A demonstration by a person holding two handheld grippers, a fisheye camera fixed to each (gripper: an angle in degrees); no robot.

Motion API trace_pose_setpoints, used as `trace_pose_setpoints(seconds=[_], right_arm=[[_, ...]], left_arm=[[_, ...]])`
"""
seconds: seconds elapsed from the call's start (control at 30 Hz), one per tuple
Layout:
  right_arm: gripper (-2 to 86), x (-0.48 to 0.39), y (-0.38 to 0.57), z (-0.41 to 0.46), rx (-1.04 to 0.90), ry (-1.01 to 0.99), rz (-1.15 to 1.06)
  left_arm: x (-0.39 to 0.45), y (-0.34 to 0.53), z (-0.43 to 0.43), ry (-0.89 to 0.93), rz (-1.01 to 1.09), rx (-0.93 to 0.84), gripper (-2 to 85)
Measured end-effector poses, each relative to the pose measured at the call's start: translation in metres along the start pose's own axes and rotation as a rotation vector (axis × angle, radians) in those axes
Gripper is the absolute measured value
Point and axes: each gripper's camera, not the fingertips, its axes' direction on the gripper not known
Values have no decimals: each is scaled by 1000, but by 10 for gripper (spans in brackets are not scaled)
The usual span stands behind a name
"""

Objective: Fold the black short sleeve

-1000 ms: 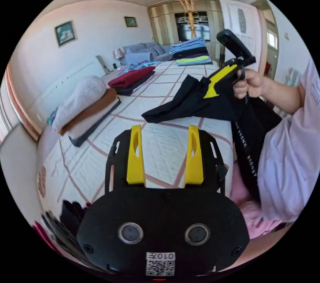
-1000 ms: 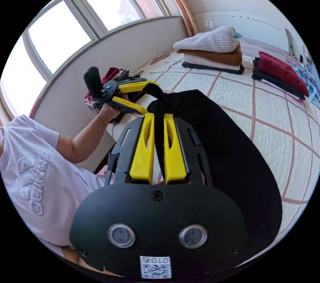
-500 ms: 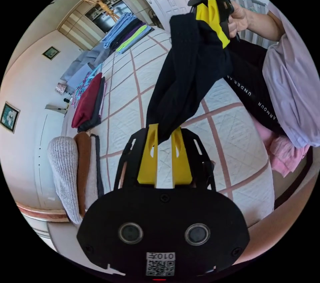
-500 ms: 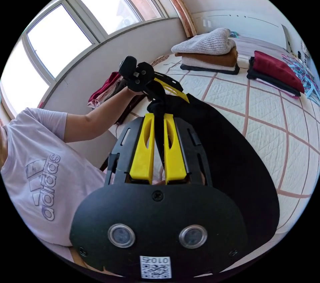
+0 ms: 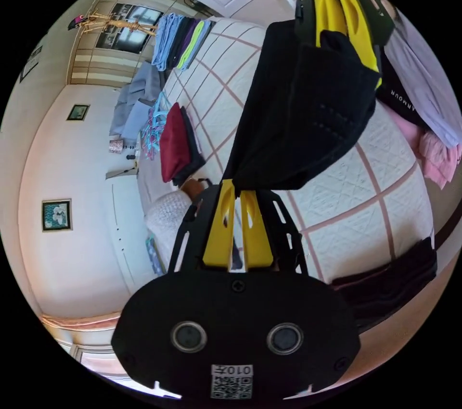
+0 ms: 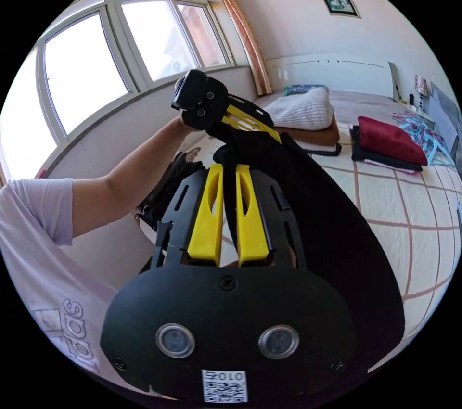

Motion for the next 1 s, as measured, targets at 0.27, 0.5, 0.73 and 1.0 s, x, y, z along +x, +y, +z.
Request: trace_pose_setpoints(seconds=[0.27,0.5,0.73,1.0], right_arm=[[56,-9,-20,47,111,-69,41],[57,26,35,22,208,-95,164],[56,82,141,-96,414,-58,368],[57,117,247,-148,479,-23,656]], left_arm=[[-17,10,-2,0,47,-222,-5],[-14,-63,-7,-76,188,-239,-4],[-22,-223,-50,-241,572,-101,-3],[25,-394,-17,-272,918,105,-4]])
